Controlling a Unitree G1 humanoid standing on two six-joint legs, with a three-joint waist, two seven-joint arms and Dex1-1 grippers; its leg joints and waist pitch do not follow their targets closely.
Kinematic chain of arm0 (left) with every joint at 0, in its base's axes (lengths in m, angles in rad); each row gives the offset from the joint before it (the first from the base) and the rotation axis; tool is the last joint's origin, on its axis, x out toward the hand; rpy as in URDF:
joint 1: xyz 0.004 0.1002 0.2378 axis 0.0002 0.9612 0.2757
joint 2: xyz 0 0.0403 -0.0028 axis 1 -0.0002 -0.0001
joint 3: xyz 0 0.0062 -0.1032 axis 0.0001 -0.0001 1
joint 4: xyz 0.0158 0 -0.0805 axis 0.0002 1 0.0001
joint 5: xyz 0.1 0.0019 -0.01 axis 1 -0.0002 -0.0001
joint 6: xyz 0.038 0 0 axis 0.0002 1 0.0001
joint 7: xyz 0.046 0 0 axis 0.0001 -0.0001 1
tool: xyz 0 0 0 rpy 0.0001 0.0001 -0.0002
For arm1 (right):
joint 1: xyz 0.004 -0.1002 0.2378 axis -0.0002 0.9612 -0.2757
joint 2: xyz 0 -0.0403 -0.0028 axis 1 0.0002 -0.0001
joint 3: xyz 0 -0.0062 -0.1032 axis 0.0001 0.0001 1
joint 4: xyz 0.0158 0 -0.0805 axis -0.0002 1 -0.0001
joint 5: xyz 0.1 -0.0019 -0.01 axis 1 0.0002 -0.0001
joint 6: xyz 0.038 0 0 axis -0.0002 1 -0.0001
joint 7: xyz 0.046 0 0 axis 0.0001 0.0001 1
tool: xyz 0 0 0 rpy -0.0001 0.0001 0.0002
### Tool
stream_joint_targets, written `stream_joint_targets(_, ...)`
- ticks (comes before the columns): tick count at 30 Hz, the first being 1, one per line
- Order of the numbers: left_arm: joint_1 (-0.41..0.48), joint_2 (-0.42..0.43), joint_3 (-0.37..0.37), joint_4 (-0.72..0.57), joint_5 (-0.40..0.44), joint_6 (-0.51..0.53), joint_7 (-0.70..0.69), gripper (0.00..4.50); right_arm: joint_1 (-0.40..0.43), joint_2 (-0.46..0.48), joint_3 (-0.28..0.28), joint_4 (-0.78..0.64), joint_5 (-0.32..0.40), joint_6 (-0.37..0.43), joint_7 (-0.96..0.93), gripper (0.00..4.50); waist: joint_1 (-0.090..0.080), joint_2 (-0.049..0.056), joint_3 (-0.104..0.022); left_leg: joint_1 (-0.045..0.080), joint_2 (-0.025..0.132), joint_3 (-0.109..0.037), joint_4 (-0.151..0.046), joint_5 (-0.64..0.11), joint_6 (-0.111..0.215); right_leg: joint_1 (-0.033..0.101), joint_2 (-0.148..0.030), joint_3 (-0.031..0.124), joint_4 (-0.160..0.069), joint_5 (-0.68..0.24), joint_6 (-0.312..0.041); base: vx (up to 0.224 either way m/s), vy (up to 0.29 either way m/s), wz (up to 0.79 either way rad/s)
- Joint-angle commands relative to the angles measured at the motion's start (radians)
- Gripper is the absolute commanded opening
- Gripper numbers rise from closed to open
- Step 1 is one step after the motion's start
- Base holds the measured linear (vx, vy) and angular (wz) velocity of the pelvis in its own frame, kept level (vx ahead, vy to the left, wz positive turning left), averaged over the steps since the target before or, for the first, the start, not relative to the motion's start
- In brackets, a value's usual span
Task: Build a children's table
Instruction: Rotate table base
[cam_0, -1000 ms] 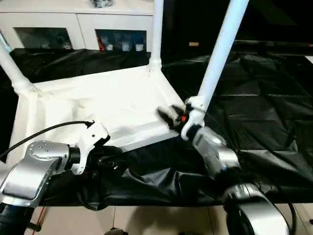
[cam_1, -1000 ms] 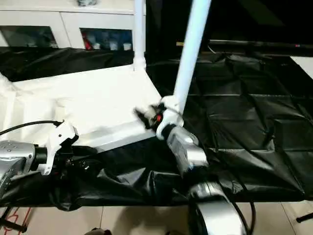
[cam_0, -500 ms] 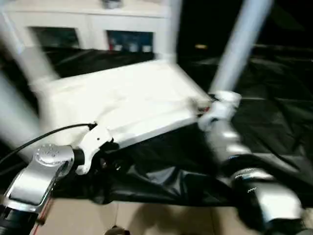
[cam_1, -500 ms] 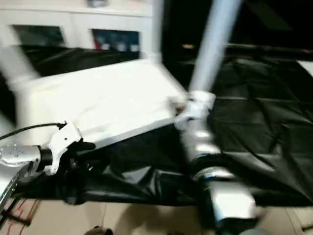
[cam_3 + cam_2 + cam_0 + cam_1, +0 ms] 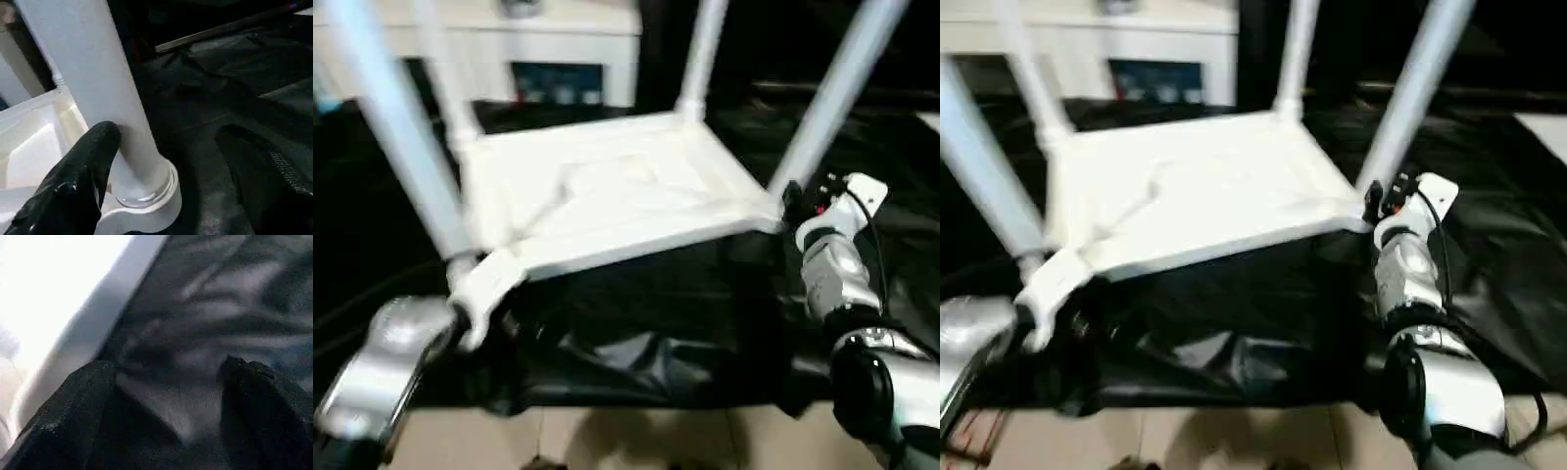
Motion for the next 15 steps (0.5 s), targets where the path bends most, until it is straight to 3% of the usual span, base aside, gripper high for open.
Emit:
stream_joint_targets(1,0.040,0.048,0.084,-0.037,-0.048,0.011,-0.047,4.47,0.038,0.007,0.020,-0.037,-0.001,0.007,0.106,3.68,0.005,0.003,-0.072,0.016,0.008,-0.005,-0.061,-0.275,0.032,0.040,-0.026,0.020,-0.067,-0.216,-0.189,0.000,0.000,0.00)
stream_joint_targets(2,0.056,0.063,0.108,-0.045,-0.065,0.018,-0.067,4.47,0.054,0.011,0.029,-0.054,0.002,0.012,0.146,3.68,0.005,-0.001,-0.072,0.018,0.010,-0.004,-0.059,-0.281,0.036,0.038,-0.026,0.021,-0.068,-0.217,-0.194,0.000,0.000,0.00)
stream_joint_targets(4,0.081,0.087,0.144,-0.054,-0.089,0.024,-0.099,4.47,0.080,0.018,0.042,-0.081,0.008,0.023,0.211,3.68,0.009,0.004,-0.069,0.026,0.014,-0.004,-0.063,-0.295,0.038,0.034,-0.023,0.022,-0.070,-0.230,-0.204,0.000,0.000,0.00)
stream_joint_targets(7,0.115,0.115,0.243,-0.060,-0.159,0.047,-0.151,4.47,0.159,0.032,0.109,-0.156,-0.017,0.027,0.310,3.68,0.014,0.007,-0.063,0.032,0.016,-0.004,-0.070,-0.337,0.022,0.029,-0.023,0.023,-0.072,-0.265,-0.212,0.000,0.000,0.00)
stream_joint_targets(11,0.124,0.164,0.301,-0.010,-0.151,0.016,-0.123,4.47,0.231,0.040,0.151,-0.225,-0.037,0.047,0.386,3.68,0.017,0.006,-0.059,0.038,0.018,-0.009,-0.077,-0.402,0.000,0.024,-0.024,0.025,-0.080,-0.339,-0.184,0.000,0.000,0.00)
stream_joint_targets(15,0.044,0.154,0.353,0.081,-0.145,-0.041,-0.045,4.47,0.261,0.050,0.148,-0.250,-0.044,0.066,0.366,3.68,0.021,0.010,-0.058,0.041,0.016,-0.014,-0.081,-0.429,-0.024,0.023,-0.029,0.026,-0.085,-0.378,-0.161,0.000,0.000,0.00)
